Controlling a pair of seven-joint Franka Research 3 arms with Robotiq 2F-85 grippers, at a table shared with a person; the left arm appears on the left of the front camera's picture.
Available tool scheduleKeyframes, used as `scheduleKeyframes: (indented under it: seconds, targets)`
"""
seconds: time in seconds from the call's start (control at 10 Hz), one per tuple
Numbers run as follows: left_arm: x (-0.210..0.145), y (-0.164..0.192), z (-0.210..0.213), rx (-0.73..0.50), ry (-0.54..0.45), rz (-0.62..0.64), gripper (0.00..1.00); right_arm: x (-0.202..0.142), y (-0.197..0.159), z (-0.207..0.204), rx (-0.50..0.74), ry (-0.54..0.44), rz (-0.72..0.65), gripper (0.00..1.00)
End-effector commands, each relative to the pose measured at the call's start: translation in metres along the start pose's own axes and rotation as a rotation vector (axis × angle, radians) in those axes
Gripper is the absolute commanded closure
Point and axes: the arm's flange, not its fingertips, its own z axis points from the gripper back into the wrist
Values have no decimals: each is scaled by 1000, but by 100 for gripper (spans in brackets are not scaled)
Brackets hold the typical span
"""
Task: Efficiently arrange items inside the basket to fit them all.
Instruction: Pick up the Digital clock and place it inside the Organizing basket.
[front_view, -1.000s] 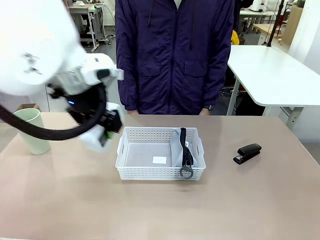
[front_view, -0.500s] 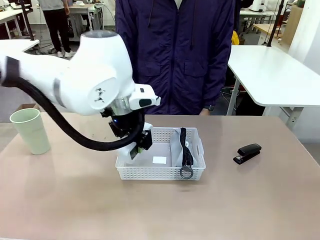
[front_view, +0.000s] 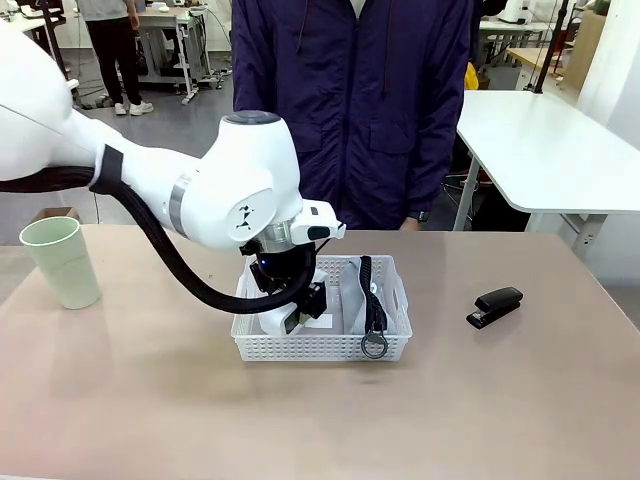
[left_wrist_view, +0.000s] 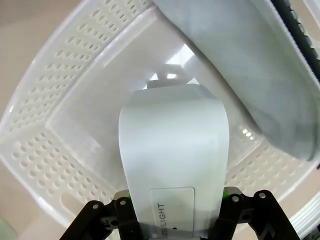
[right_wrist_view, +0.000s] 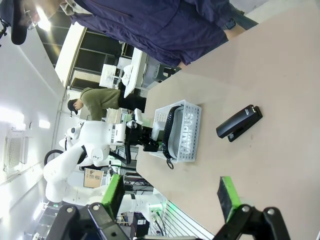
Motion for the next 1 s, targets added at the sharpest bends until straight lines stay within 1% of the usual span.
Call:
scheduleKeyframes:
  seconds: [0.0, 0.1, 0.6, 0.7, 0.9]
  targets:
    - [13, -3, -9, 40, 32, -24, 47, 3, 1, 0, 26, -17, 28, 0]
    - [15, -3, -16, 44, 53, -22, 47, 3, 1, 0, 26, -17, 28, 0]
    - [17, 0, -23, 54, 72, -15, 47, 3, 1, 0, 26, -17, 28, 0]
    - [17, 0, -24, 62, 83, -32, 0, 3, 1, 0, 26, -17, 28, 0]
    - [17, 1, -24, 61, 77, -32, 0, 3, 1, 0, 26, -17, 28, 0]
